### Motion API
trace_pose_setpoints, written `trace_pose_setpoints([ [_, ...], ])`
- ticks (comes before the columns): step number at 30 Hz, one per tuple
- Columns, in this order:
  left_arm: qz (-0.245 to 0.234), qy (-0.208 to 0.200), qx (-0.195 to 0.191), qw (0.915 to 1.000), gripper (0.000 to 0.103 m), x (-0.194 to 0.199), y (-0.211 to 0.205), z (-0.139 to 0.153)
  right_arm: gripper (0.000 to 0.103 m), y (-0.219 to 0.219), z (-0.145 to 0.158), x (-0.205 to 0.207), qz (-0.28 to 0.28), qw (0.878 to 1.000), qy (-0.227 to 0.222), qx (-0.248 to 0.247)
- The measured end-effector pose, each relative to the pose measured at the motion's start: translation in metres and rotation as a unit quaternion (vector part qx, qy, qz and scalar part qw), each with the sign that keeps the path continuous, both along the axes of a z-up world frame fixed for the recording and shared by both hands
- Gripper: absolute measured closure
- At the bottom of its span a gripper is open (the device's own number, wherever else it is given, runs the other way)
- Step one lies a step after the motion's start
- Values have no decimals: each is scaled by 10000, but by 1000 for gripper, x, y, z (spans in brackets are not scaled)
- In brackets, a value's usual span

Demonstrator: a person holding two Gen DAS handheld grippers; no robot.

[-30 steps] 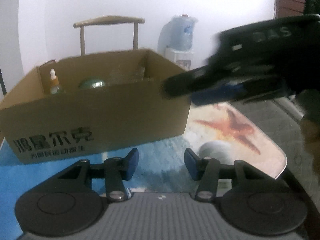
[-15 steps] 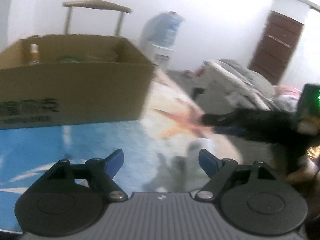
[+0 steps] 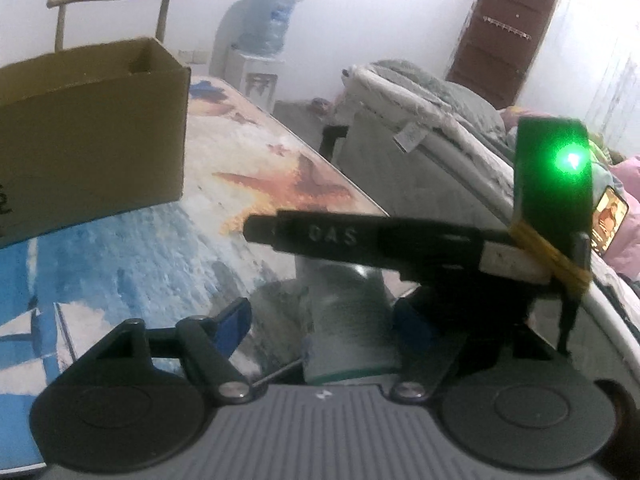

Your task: Organize rigid objects

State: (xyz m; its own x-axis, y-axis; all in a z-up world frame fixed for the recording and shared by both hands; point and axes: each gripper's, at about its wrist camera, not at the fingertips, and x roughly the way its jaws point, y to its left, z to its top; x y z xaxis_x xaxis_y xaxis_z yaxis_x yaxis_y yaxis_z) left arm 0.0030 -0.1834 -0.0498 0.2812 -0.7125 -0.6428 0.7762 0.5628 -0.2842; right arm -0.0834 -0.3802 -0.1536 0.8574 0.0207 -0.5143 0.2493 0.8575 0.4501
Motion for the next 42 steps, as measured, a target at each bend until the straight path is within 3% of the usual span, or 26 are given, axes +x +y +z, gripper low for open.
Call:
trace_pose_setpoints([
  [3, -8, 76, 185, 9998, 48, 2, -4, -5, 52, -1, 0, 4, 10, 10000, -6, -7],
  [4, 18, 84, 270, 9996, 48, 3, -5, -7, 52, -2, 0, 5, 12, 10000, -16, 5],
  [8, 47, 247, 251, 9994, 48, 11, -3, -8, 52, -7, 1, 8, 54, 9999, -21, 161],
  [14, 171, 151, 349, 9991, 49, 16, 0, -3, 51, -11, 4, 14, 219, 9991, 30, 374],
  [21, 369, -299, 686, 9965, 48, 16, 5, 1, 45, -19, 14, 12, 473, 9937, 134, 1008],
  [25, 406, -246, 651, 9968, 47, 18, 13, -1, 42, -11, 18, 12, 623, 9919, 368, 1043],
  [29, 516, -373, 695, 9955, 35, 14, 22, 3, 42, 1, 20, 13, 656, 9915, 508, 1001],
  [42, 654, -434, 667, 9947, 37, -4, 45, 4, 44, 15, 13, 20, 575, 9919, 658, 921],
])
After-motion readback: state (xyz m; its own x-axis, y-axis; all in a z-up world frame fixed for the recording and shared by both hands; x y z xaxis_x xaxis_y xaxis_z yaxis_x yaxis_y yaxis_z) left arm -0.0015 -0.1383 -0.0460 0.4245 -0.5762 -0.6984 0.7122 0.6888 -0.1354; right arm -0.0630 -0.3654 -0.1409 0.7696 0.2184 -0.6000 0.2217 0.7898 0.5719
